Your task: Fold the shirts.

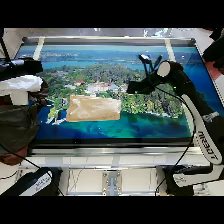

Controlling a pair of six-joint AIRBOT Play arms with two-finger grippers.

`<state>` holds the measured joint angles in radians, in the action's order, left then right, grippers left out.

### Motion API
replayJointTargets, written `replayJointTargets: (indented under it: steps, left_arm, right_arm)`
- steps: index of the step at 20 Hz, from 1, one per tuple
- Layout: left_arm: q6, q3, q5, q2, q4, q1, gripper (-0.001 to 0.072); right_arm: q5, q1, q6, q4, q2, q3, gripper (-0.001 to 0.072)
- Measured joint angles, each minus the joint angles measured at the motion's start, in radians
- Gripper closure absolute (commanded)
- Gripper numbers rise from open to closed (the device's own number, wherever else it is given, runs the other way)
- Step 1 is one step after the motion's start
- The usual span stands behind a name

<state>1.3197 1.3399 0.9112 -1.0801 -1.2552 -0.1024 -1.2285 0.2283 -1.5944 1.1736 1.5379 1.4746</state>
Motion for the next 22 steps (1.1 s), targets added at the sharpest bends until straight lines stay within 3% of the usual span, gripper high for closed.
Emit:
replayJointTargets:
  steps: [2, 4, 9, 13, 14, 15, 16, 17, 22]
  left_arm:
    - [0.002, 0.000, 0.002, -0.012, 0.009, 0.000, 0.0696]
    - [0.004, 0.000, 0.002, -0.023, 0.014, 0.000, 0.0695]
    - [0.004, 0.000, 0.003, -0.040, 0.020, 0.000, 0.0696]
    - [0.004, 0.000, 0.003, -0.043, 0.025, 0.000, 0.0695]
    - [0.004, 0.000, 0.004, -0.044, 0.027, 0.000, 0.0695]
    - [0.004, 0.000, 0.005, -0.044, 0.027, 0.000, 0.0696]
    - [0.004, 0.000, 0.010, -0.044, 0.027, 0.000, 0.0695]
    - [0.004, 0.000, 0.015, -0.044, 0.028, 0.000, 0.0695]
    - [0.003, 0.000, 0.045, -0.044, 0.029, -0.001, 0.0695]
  right_arm:
    - [-0.025, -0.099, 0.060, -0.166, 0.073, -0.059, 0.0099]
    - [-0.030, -0.159, 0.118, -0.327, 0.159, -0.098, 0.0022]
    - [-0.027, -0.152, 0.225, -0.587, 0.328, -0.132, 0.0023]
    - [0.065, -0.071, 0.262, -0.690, 0.370, -0.137, 0.0044]
    - [0.086, -0.048, 0.268, -0.708, 0.375, -0.137, 0.0094]
    - [0.102, -0.027, 0.271, -0.721, 0.378, -0.138, 0.0199]
    - [0.117, -0.005, 0.274, -0.727, 0.381, -0.138, 0.0413]
    - [0.126, 0.013, 0.275, -0.741, 0.383, -0.138, 0.0681]
    - [0.040, 0.035, 0.338, -0.815, 0.359, -0.045, 0.0701]
